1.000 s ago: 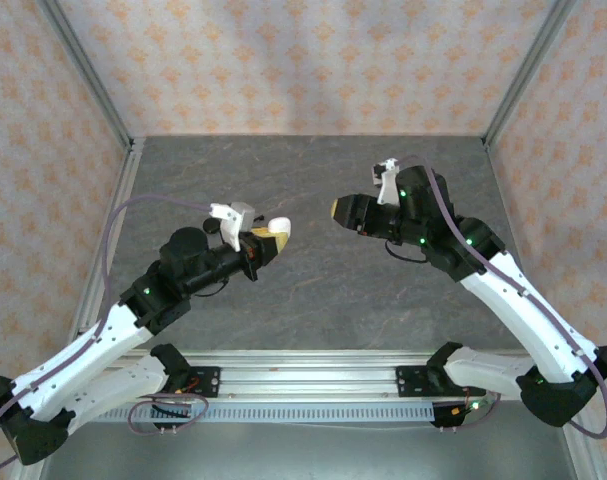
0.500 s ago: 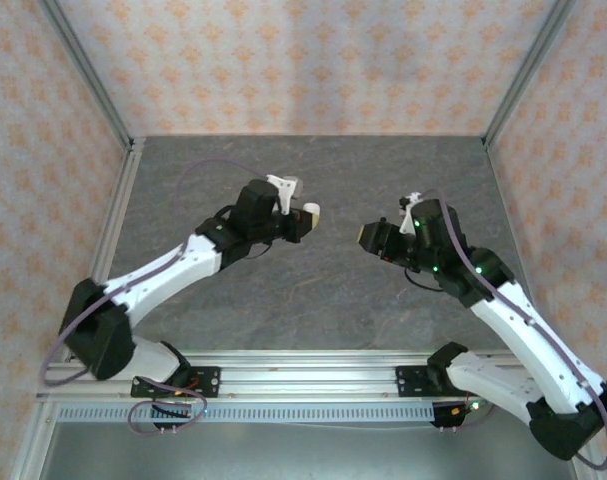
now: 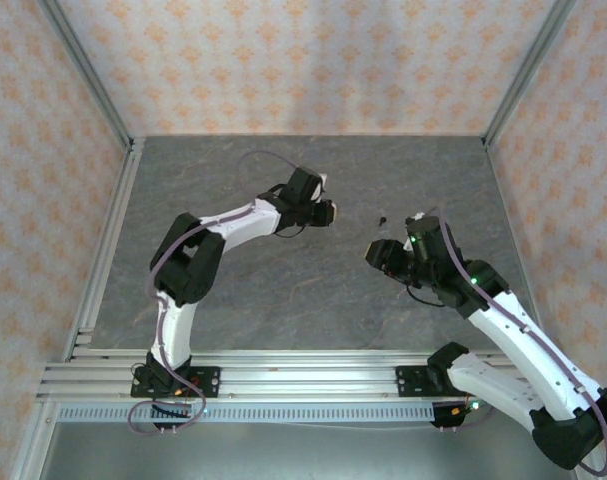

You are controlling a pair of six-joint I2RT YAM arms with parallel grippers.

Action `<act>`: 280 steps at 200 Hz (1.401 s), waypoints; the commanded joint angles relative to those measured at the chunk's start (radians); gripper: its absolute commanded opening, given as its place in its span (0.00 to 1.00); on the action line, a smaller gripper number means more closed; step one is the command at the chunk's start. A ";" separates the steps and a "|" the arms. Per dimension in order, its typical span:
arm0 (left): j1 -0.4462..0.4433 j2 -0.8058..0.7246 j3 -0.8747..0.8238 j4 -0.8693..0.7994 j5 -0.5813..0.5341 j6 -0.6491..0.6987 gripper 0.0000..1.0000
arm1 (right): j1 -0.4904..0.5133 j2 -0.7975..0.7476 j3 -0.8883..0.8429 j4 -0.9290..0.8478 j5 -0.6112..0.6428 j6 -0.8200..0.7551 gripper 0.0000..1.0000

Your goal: Insert wireless bluetooth earbuds into charging case

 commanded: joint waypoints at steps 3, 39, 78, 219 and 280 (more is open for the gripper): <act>0.019 0.081 0.109 -0.127 -0.052 0.013 0.07 | -0.005 -0.010 -0.033 0.027 0.018 0.037 0.50; 0.026 0.121 0.231 -0.280 -0.098 0.108 0.34 | -0.004 -0.011 -0.058 0.076 0.007 0.086 0.49; 0.055 0.061 0.305 -0.404 -0.166 0.183 0.57 | -0.005 -0.017 -0.031 0.037 -0.005 0.104 0.48; 0.529 -0.190 0.030 -0.606 -0.230 0.058 0.60 | -0.005 0.227 -0.011 0.210 -0.134 0.156 0.48; 0.540 -0.032 0.086 -0.725 -0.315 -0.216 0.57 | -0.004 0.337 0.049 0.242 -0.169 0.137 0.48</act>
